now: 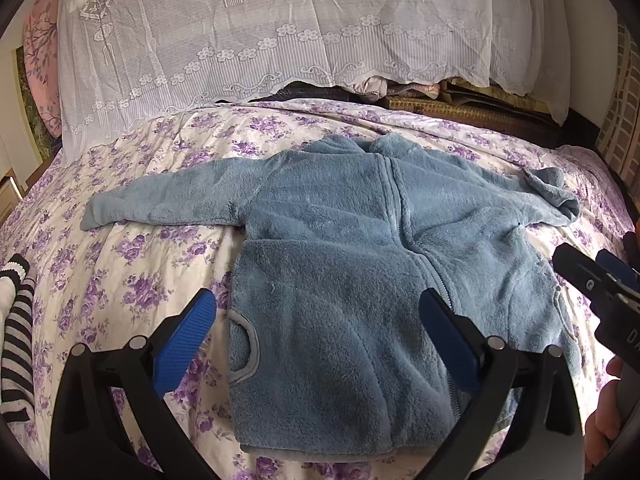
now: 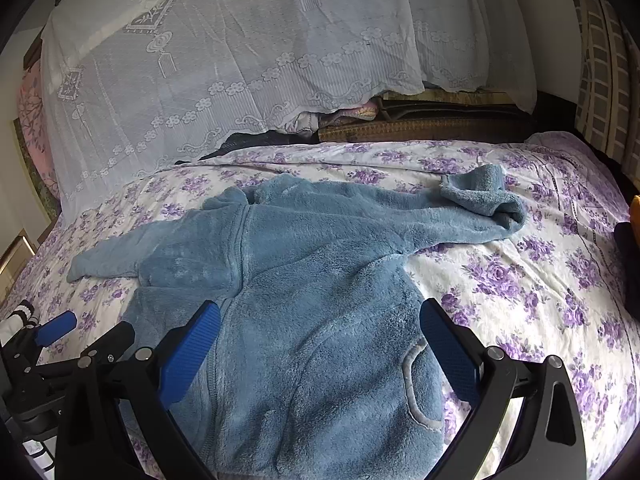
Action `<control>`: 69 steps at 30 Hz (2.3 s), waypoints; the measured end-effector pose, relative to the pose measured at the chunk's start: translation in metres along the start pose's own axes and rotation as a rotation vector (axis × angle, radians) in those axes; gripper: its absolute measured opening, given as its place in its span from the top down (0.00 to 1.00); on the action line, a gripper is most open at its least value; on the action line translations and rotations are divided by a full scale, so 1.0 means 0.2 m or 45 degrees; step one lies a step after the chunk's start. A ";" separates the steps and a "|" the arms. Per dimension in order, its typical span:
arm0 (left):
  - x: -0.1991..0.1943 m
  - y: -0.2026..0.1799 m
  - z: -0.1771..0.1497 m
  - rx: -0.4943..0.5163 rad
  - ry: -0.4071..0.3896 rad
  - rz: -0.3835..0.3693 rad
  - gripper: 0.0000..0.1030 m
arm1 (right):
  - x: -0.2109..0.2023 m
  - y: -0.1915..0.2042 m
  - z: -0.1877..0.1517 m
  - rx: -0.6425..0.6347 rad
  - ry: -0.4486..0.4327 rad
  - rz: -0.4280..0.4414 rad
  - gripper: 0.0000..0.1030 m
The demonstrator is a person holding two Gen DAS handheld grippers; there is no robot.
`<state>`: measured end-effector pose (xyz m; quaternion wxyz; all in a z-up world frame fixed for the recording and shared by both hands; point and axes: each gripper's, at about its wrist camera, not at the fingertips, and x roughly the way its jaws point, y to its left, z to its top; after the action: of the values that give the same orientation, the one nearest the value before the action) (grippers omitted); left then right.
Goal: Fold small clothes
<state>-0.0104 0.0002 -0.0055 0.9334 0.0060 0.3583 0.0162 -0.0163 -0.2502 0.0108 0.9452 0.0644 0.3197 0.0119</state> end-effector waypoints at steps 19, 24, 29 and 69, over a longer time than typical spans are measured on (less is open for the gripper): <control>0.00 0.00 0.00 0.001 0.003 0.000 0.04 | 0.00 -0.01 0.00 0.003 0.003 0.001 0.03; 0.00 0.00 0.00 0.002 0.005 0.000 0.04 | 0.00 -0.01 0.00 0.005 0.003 0.001 0.03; 0.01 0.01 -0.04 0.006 0.010 0.000 0.04 | 0.00 -0.01 0.00 0.008 0.004 0.002 0.03; 0.05 -0.02 -0.05 0.005 0.054 0.007 0.04 | 0.01 -0.03 0.00 0.025 0.019 0.009 0.03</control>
<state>-0.0105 -0.0030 -0.0196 0.9255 0.0086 0.3782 0.0182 -0.0142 -0.2559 0.0083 0.9421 0.0747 0.3267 0.0128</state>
